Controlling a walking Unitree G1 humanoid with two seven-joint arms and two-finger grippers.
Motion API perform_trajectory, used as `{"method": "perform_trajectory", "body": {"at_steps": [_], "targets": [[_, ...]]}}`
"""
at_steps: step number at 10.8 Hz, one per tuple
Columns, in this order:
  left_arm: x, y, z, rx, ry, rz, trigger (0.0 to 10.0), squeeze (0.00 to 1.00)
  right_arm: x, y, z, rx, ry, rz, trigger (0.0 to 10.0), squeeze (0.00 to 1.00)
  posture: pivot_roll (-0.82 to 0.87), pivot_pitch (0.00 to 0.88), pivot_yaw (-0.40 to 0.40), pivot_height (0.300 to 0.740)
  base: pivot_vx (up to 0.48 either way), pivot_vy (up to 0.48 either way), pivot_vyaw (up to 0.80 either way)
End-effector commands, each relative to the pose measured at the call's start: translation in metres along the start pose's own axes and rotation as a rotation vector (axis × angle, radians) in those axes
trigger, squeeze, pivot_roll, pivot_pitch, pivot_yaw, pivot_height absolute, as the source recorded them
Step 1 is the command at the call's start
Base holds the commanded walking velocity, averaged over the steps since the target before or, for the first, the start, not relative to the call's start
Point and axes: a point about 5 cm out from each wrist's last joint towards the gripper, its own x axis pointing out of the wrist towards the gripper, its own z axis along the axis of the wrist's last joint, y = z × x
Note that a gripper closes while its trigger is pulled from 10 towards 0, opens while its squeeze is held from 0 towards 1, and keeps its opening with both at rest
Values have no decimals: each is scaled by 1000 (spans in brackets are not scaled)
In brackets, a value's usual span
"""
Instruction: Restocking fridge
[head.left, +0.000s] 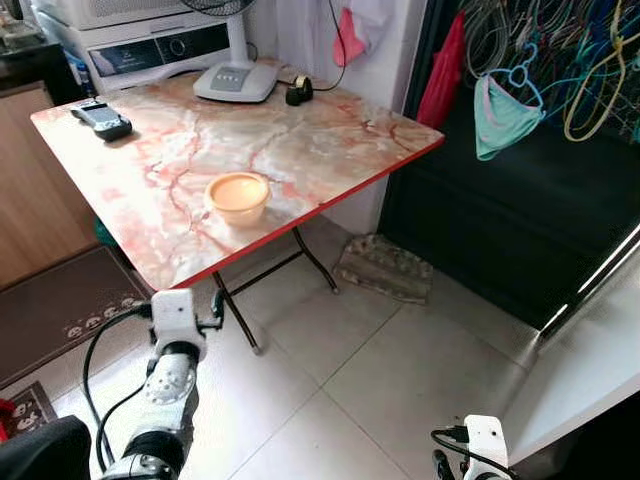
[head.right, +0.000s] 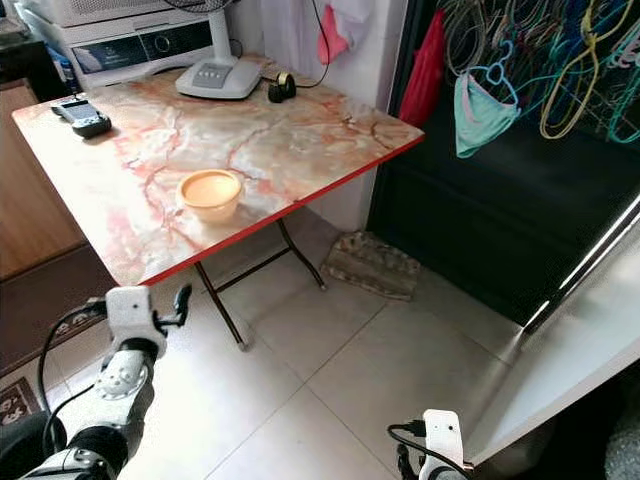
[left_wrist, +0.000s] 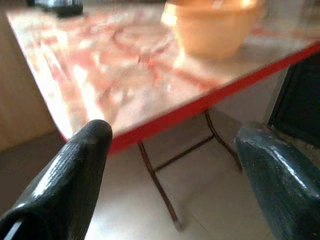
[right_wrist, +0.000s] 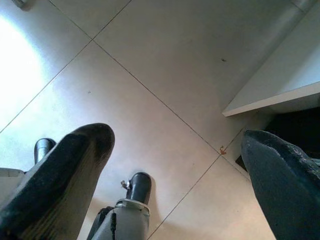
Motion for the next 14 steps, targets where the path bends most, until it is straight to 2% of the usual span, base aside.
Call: {"method": "perform_trajectory", "body": {"at_steps": [1, 2, 4, 8, 12, 14], "targets": [[11, -10, 24, 7, -115, -40, 10000, 0, 0, -3, 1, -6, 0, -6, 10000, 0, 86, 0, -49, 740, 0, 0, 0], [17, -18, 45, 9, -208, -69, 10000, 0, 0, -2, 0, -8, 3, -6, 10000, 0, 73, 0, -33, 740, 0, 0, 0], [17, -20, 53, -7, -246, -78, 10000, 0, 0, -1, -2, -4, 1, -9, 10000, 0, 53, 0, -17, 740, 0, 0, 0], [8, -21, 46, 14, -234, -109, 10000, 0, -1, 3, -7, 1, -1, -5, 10000, 0, 17, 0, 11, 740, 0, 0, 0], [11, -16, 49, 23, -230, -107, 10000, 0, -1, 4, -7, -14, -4, 0, 10000, 0, 25, 0, 15, 740, 0, 0, 0], [12, -12, 50, 3, -217, -75, 10000, 0, -1, 4, -7, -11, -4, -3, 10000, 0, 32, 0, 10, 740, 0, 0, 800]]}}
